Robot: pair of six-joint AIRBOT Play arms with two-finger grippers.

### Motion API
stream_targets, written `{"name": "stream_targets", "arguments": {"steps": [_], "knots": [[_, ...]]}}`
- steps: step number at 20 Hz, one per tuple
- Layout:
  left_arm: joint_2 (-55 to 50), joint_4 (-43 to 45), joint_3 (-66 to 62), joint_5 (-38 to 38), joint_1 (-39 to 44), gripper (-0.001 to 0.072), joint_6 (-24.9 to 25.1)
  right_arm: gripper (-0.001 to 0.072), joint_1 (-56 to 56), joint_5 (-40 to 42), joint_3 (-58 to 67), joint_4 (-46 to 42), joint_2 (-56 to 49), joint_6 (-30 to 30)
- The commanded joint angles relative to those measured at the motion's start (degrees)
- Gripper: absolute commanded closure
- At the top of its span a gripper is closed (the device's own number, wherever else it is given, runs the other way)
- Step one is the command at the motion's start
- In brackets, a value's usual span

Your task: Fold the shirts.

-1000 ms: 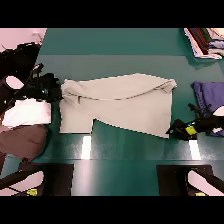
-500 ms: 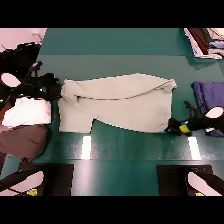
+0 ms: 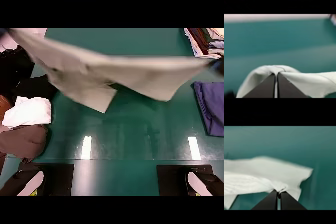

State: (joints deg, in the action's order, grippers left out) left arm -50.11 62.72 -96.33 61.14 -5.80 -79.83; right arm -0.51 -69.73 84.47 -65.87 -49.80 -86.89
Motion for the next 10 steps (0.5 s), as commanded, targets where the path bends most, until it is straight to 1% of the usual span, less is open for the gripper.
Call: {"name": "stream_targets", "arguments": {"steps": [1,3,5,6,8,10], "knots": [[2.9,0.1,-19.7,-0.3,0.0,0.0683,-1.4,0.0695,0.0,-3.9,22.8,-6.9,-0.7,0.0],[3.0,0.1,-26.9,-2.1,0.0,0.0683,-2.9,0.0695,0.0,-8.0,33.0,-9.8,-2.6,-0.1],[3.2,0.1,-29.7,-3.7,0.0,0.0683,-3.3,0.0695,0.0,-11.5,40.2,-12.2,-4.4,-0.7],[3.2,0.2,-29.9,-3.7,0.0,0.0683,-4.2,0.0696,0.0,-12.4,41.7,-13.1,-4.7,-0.8],[2.5,0.2,-29.9,-1.9,0.0,0.0684,-5.0,0.0696,0.0,-12.6,40.9,-15.1,-4.4,-1.5],[1.5,0.0,-26.5,-0.7,0.0,0.0683,-5.7,0.0696,0.0,-10.2,34.9,-15.4,-2.9,-1.6]]}}
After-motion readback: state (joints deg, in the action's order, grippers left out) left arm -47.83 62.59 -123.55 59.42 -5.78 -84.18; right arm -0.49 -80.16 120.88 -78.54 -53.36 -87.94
